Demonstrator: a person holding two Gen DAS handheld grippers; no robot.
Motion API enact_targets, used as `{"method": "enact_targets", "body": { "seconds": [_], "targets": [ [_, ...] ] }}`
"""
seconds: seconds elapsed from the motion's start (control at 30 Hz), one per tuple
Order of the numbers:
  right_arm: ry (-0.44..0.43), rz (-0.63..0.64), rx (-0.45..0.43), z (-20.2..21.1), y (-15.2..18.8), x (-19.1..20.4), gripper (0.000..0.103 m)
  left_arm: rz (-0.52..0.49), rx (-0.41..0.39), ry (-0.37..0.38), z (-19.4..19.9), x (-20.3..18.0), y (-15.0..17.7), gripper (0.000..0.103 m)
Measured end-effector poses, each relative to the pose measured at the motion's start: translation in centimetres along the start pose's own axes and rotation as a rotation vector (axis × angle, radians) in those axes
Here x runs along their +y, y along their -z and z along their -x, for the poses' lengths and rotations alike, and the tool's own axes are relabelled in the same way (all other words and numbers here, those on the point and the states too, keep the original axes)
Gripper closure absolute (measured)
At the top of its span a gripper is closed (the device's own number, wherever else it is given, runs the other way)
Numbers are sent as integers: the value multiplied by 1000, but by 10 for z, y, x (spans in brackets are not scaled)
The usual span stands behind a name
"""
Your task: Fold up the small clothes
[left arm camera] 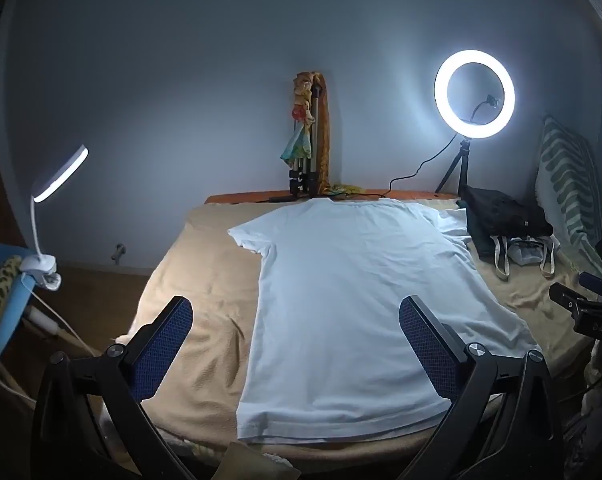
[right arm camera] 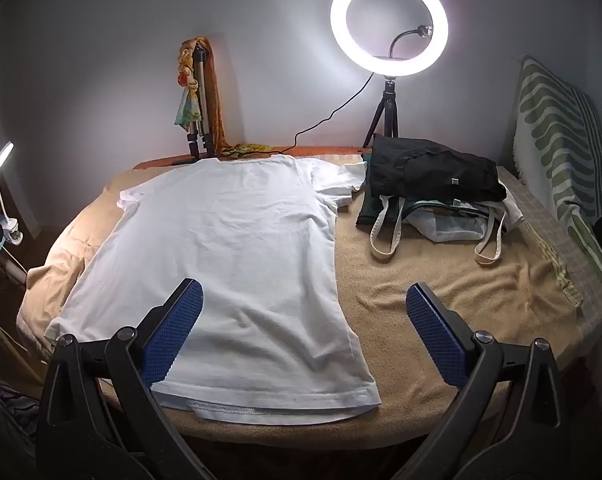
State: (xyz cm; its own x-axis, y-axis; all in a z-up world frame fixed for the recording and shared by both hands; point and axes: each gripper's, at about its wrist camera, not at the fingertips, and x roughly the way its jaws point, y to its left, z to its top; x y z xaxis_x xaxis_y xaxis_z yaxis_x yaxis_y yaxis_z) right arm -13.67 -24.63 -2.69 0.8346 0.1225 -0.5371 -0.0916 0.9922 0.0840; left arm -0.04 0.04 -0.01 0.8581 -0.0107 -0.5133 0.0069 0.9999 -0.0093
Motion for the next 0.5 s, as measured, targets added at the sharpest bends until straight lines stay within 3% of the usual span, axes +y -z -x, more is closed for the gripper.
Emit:
{"method": "enact_targets", "body": {
  "seconds": [0.5],
  "targets": [
    [1,3,-1,3,-1,-2,0,1,22,-22,-4,4,1,0]
  ]
}}
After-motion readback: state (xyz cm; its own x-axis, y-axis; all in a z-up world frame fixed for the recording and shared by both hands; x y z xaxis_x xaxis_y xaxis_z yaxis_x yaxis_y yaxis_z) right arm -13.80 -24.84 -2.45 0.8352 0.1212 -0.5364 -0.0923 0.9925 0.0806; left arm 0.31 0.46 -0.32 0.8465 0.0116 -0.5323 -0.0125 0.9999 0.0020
